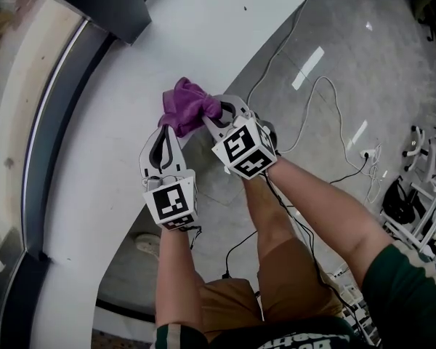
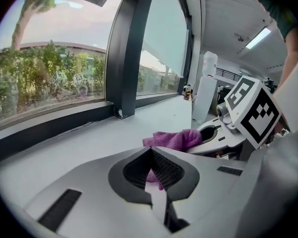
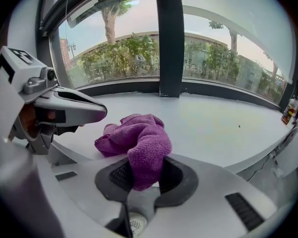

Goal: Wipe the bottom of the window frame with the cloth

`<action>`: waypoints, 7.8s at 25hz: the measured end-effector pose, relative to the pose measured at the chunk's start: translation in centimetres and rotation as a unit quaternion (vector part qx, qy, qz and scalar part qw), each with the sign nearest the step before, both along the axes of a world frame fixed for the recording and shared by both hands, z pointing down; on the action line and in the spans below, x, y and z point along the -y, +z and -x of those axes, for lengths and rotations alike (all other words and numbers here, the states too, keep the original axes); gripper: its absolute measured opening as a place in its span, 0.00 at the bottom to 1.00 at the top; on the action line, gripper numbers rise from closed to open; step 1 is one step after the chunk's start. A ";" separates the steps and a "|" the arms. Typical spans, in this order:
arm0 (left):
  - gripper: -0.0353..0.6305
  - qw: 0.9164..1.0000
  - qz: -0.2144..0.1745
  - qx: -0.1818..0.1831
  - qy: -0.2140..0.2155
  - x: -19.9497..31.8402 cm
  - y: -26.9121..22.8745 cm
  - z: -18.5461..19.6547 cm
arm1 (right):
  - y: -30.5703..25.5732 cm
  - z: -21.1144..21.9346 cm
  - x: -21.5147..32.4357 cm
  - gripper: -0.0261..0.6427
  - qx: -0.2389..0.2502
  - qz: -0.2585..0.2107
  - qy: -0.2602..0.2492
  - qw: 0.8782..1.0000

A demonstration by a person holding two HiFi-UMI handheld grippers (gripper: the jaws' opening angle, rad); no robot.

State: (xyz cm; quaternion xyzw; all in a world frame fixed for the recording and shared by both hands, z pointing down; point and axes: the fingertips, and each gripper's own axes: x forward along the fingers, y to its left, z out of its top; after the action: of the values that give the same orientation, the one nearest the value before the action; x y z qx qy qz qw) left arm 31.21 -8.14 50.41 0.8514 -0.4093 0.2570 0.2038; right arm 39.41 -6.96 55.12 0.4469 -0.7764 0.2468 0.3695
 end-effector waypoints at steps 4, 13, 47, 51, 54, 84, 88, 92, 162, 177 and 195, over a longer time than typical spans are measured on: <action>0.06 1.000 0.009 -0.004 0.008 -1.7 0.3 -0.2 | 0.0 -0.2 -1.3 0.17 0.003 0.007 0.010 1.000; 0.06 1.000 0.009 0.000 0.001 -3.1 0.1 1.2 | 0.0 -0.1 -1.8 0.17 -0.018 0.003 0.020 1.000; 0.06 0.994 0.020 0.013 -0.108 -7.7 0.7 17.4 | -0.2 15.0 -5.4 0.17 -0.063 -0.021 -0.079 0.995; 0.06 0.993 0.023 0.011 -0.118 -7.8 0.6 17.6 | -0.5 15.6 -5.6 0.17 -0.055 -0.020 -0.091 0.994; 0.06 0.992 0.024 0.008 -0.123 -7.8 0.6 17.5 | -0.5 16.2 -5.8 0.17 -0.049 -0.021 -0.107 0.993; 0.06 0.972 0.065 0.018 -0.225 -14.3 1.3 28.6 | -0.1 25.5 -9.8 0.17 -0.071 0.003 -0.192 0.979; 0.06 0.965 0.076 0.024 -0.248 -16.1 1.6 32.4 | -0.3 28.7 -10.5 0.17 -0.076 -0.001 -0.212 0.974; 0.06 0.961 0.078 0.025 -0.263 -17.6 1.6 35.1 | -0.4 31.7 -11.2 0.17 -0.076 -0.003 -0.230 0.970; 0.06 0.889 0.070 0.069 -0.447 -32.9 -1.8 64.1 | -1.0 67.4 -24.5 0.17 0.002 -0.013 -0.424 0.905; 0.06 0.872 0.067 0.077 -0.478 -34.0 -2.7 66.8 | -0.5 73.6 -27.0 0.17 0.048 0.023 -0.503 0.863; 0.06 0.872 0.053 0.046 -0.484 -31.7 -3.9 67.6 | -1.1 76.9 -25.2 0.17 0.055 0.022 -0.547 0.835</action>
State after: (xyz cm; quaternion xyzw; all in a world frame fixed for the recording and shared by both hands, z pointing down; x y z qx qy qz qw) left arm -36.38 23.60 46.51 0.5221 -0.7648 0.1868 0.3281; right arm -37.52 18.25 54.06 -0.0734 -0.9077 0.0460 0.4106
